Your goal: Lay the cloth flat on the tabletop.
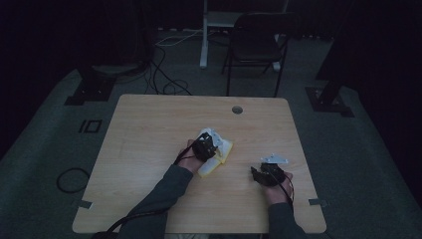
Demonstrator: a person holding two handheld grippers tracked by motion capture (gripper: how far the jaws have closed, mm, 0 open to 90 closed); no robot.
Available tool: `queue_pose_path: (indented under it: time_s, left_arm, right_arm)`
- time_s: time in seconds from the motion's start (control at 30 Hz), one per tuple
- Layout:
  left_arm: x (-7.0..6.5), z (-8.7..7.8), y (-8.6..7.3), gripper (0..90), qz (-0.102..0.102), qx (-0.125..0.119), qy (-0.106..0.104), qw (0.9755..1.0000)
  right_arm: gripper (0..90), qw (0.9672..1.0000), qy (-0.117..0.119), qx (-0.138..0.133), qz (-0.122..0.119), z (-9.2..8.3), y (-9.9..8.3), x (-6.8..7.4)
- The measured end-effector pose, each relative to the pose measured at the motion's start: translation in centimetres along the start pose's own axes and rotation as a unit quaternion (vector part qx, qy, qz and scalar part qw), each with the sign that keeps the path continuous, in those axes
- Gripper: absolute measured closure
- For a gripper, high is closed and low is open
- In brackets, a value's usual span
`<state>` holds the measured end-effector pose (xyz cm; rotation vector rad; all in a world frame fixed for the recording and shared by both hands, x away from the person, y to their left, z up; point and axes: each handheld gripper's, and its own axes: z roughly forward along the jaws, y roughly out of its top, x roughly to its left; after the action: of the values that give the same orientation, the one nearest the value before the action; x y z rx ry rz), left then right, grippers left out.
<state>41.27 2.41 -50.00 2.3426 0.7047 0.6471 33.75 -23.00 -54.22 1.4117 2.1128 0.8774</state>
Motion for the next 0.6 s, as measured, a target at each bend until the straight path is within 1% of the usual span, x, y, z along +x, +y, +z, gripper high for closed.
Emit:
queue_pose_path:
  time_s: [0.17,0.2,0.23,0.37,0.6]
  left_arm:
    - [0.6,-0.5,-0.1,85.1,-0.015,-0.012,0.002,0.9998]
    - [0.8,-0.7,-0.1,85.1,-0.02,-0.015,0.001,0.9997]
    - [1.0,-0.8,-0.1,85.1,-0.02,-0.015,0.001,0.9997]
    - [2.0,-1.4,-0.2,85.1,-0.044,-0.028,0.001,0.9986]
    - [3.9,-2.3,-0.6,85.2,-0.075,-0.036,0.011,0.9965]
  right_arm:
    - [50.3,1.0,-0.001,0.0,-0.001,0.0,0.0,0.0]
    - [50.3,1.0,-0.001,0.0,-0.001,0.0,0.0,0.0]
    - [50.3,1.0,-0.001,0.001,-0.001,0.0,0.0,0.0]
    - [50.3,1.0,-0.001,0.0,-0.001,0.0,0.0,0.0]
    - [50.3,1.0,-0.001,0.001,-0.001,0.0,0.0,0.0]
